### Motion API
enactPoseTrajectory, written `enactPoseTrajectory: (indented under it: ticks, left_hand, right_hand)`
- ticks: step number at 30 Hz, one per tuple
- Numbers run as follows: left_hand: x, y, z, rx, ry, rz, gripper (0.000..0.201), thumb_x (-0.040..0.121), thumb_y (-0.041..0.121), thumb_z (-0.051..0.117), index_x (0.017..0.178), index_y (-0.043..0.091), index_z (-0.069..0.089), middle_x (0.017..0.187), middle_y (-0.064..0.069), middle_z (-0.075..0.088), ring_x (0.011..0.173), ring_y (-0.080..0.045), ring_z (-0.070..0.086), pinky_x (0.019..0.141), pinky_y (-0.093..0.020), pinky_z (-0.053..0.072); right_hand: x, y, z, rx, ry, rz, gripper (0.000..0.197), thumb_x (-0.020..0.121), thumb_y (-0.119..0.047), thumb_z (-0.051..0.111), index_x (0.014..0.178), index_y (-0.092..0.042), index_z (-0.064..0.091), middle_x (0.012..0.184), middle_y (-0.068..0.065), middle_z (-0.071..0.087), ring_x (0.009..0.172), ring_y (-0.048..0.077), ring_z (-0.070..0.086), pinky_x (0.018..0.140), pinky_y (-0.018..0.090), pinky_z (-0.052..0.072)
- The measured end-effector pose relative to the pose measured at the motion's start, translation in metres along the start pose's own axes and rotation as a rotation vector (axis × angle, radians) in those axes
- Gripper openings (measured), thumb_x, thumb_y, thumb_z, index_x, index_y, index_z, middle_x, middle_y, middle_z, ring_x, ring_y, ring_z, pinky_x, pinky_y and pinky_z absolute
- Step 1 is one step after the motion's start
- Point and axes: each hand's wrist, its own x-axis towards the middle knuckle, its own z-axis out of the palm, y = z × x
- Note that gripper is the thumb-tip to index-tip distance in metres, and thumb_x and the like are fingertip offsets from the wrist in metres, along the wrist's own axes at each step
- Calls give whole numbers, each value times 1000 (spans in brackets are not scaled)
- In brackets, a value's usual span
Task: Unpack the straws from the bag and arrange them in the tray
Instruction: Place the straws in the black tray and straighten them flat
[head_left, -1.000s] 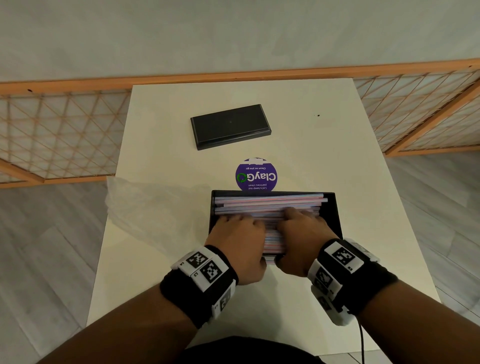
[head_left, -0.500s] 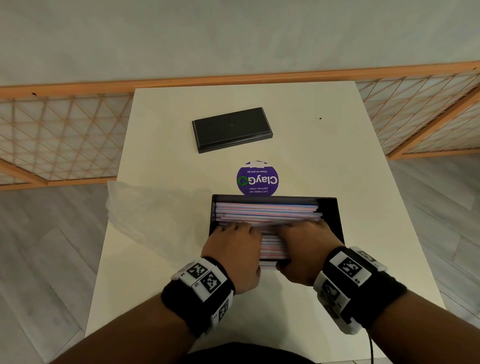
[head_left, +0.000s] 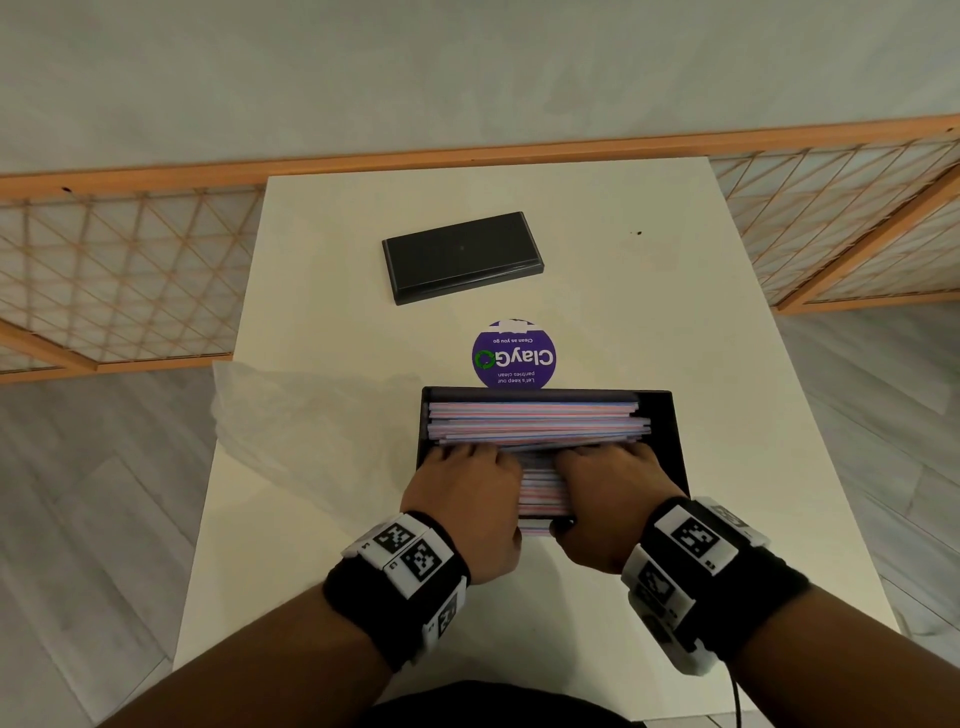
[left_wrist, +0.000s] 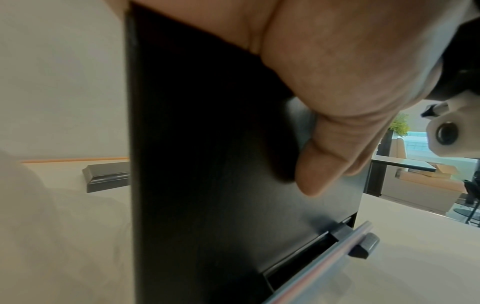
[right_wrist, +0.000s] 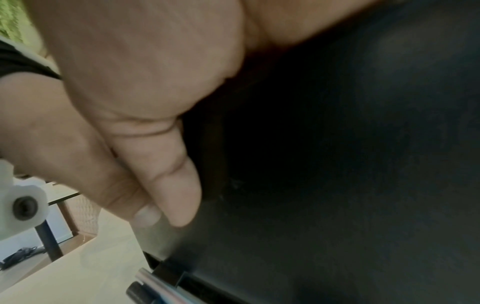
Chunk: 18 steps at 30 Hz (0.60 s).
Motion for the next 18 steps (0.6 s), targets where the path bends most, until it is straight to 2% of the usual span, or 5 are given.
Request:
enactPoseTrajectory:
  ticks: [3, 5, 9, 13, 18]
  left_hand:
    - [-1, 0, 0, 16, 8, 3, 44, 85, 45, 58, 123, 22, 52, 125, 0, 61, 119, -24, 54, 107, -41, 38]
    - [-1, 0, 0, 10, 5, 1, 44, 86, 45, 58, 124, 23, 52, 126, 0, 57, 120, -24, 53, 106, -42, 37]
    - [1, 0, -1, 1, 1, -3, 47, 85, 46, 60, 126, 22, 54, 128, -3, 48, 120, -25, 52, 106, -42, 38]
    - [0, 0, 0, 2, 4, 0, 45, 85, 44, 58, 125, 22, 54, 126, -1, 60, 119, -25, 56, 109, -41, 38]
    - [1, -1, -1, -16, -25, -4, 39, 83, 43, 58, 116, 22, 55, 114, 0, 68, 108, -26, 63, 101, -40, 46]
  right_hand:
    - [1, 0, 1, -7, -19, 14, 49, 75, -48, 61, 119, -27, 55, 125, -5, 54, 122, 23, 50, 110, 42, 31]
    - [2, 1, 1, 3, -27, 21, 48, 73, -48, 60, 117, -28, 58, 122, -4, 53, 121, 24, 50, 108, 42, 33]
    - [3, 2, 3, 28, -2, 15, 51, 72, -47, 59, 120, -29, 51, 119, -7, 62, 119, 23, 56, 112, 42, 32]
    - [3, 2, 4, 14, -18, 18, 45, 73, -48, 60, 112, -28, 55, 116, -7, 62, 117, 22, 56, 112, 41, 31]
    - [5, 3, 4, 41, -27, 21, 53, 72, -50, 63, 120, -29, 59, 129, -3, 52, 126, 26, 47, 110, 42, 32]
